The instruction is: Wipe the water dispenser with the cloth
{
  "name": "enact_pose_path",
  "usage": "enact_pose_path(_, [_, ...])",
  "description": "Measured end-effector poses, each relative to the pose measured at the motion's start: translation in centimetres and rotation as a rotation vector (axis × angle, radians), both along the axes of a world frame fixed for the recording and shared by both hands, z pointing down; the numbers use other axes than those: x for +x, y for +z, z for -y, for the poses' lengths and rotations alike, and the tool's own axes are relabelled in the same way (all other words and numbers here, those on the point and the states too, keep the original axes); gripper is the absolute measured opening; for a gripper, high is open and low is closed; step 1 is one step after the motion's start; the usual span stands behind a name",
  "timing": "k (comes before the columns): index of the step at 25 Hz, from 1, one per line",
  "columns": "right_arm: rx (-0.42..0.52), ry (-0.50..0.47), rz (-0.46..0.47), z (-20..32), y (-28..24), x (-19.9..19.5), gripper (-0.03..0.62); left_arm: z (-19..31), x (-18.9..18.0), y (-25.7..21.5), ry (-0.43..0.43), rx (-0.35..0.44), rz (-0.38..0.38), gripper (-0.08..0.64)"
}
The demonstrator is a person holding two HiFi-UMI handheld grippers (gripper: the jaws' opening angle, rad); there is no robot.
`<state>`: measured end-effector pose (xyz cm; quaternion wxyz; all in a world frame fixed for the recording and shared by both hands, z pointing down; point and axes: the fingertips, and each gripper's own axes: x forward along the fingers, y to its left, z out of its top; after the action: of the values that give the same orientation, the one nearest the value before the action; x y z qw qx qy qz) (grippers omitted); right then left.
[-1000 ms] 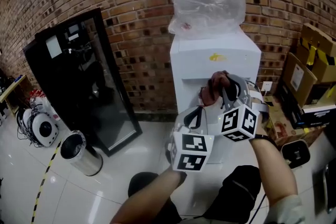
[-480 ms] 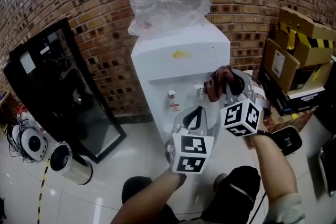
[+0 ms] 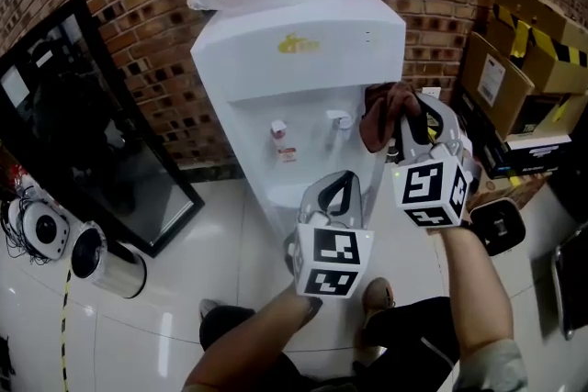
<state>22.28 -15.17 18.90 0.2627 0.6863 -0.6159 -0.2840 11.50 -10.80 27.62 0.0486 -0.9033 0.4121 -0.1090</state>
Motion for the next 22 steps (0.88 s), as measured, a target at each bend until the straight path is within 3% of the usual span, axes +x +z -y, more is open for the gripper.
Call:
enact_pose_path(7, [0.119,-0.108,0.156,-3.6,-1.1,-3.5,0.087,0.7,-4.3,0.7,-0.058,0.056,0.030,0.000])
enact_pose_path(11, [0.156,-0.218,0.076,-5.6,-1.3,-10.1,0.087,1.8,-9.8,1.2,-0.148,0.059,0.023,0.000])
enact_pose_path(17, [0.075,-0.416,0.133,-5.1,1.5,-20.5,0.087,2.7,-19.3,1.4,-0.326,0.074,0.009,0.000])
enact_pose_path(22, [-0.020,-0.465,0.198,-2.0,5.5,-26.1,0.087,1.5,-24.7,0.9,-0.437,0.098,0.012,0.000])
